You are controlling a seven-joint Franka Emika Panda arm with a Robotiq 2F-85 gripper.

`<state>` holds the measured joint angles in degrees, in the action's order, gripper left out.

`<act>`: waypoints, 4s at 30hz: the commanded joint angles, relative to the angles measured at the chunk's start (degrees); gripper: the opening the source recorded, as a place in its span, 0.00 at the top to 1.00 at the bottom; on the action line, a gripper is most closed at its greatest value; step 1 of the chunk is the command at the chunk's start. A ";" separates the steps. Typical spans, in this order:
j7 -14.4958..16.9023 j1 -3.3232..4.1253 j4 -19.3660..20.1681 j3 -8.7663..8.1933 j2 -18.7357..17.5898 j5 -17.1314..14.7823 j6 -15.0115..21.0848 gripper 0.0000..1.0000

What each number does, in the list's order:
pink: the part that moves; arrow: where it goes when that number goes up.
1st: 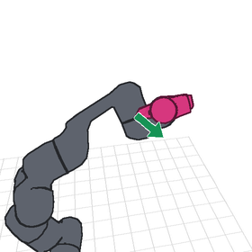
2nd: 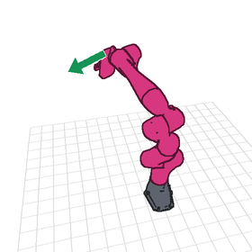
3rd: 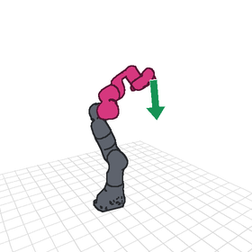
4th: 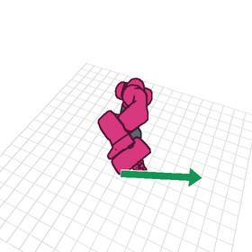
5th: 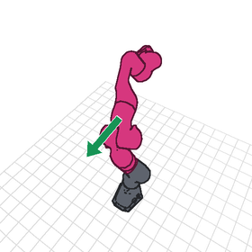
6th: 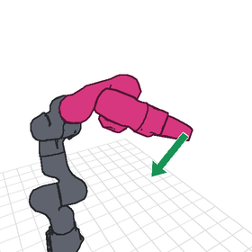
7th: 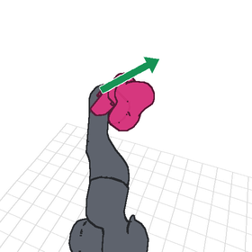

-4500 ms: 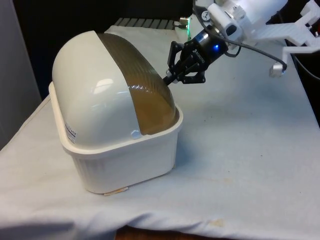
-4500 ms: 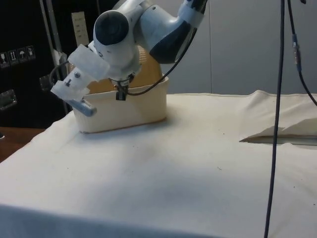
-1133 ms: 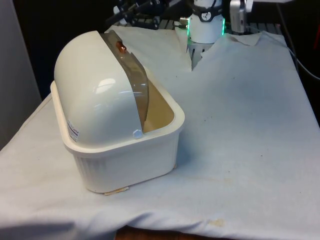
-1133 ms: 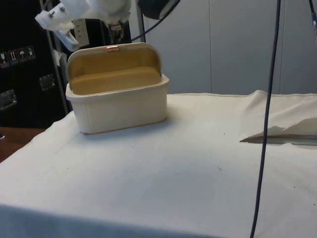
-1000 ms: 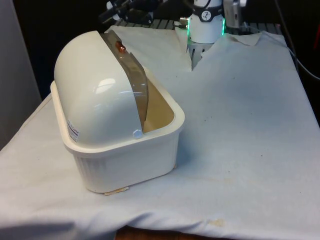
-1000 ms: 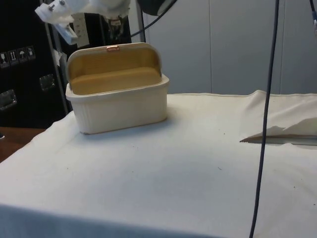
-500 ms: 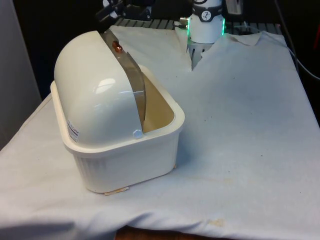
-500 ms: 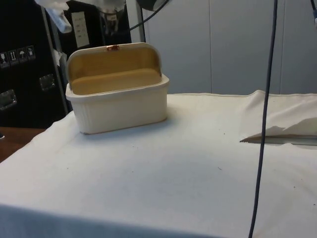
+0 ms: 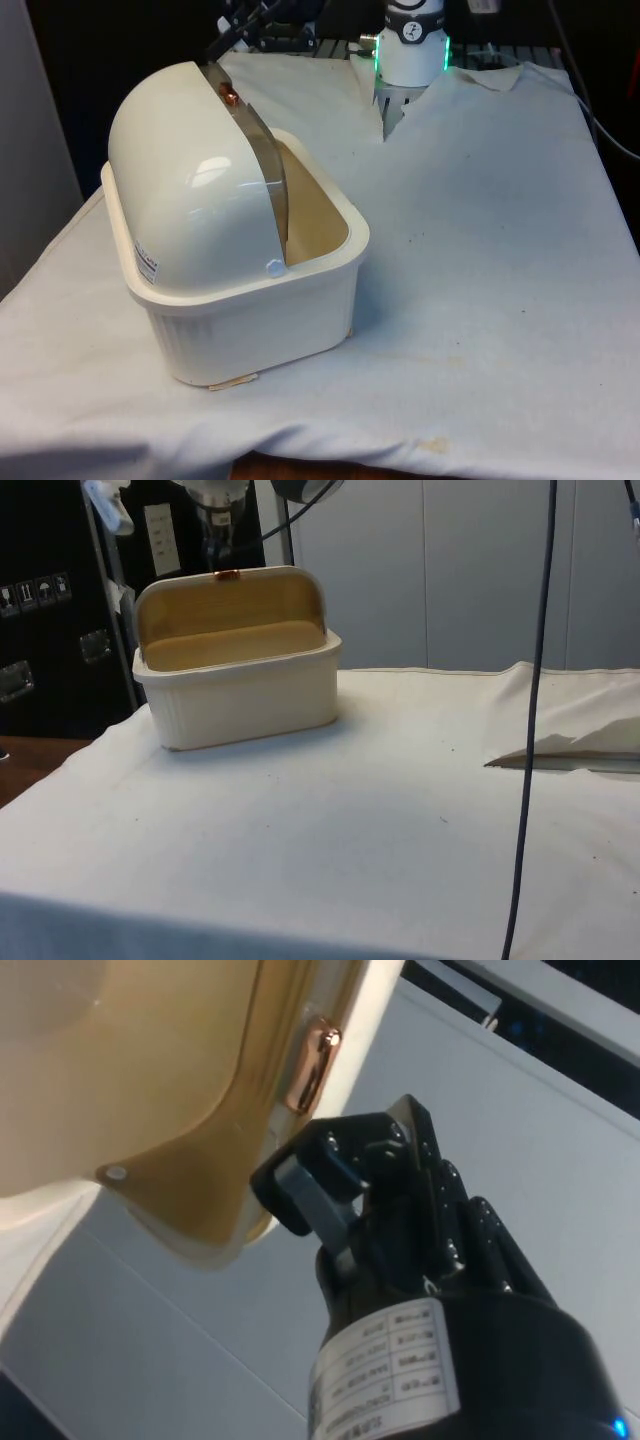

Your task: Open the lid, then close it.

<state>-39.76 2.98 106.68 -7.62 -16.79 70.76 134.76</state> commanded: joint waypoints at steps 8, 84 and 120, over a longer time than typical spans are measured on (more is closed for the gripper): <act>1.89 0.00 0.17 -0.40 -0.40 -2.18 2.12 1.00; 9.05 -0.46 4.18 -1.09 -0.23 -7.45 12.95 1.00; 9.74 -0.11 10.71 0.92 1.15 -11.57 19.71 1.00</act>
<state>-31.05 3.15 116.48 -7.22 -16.04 60.39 153.84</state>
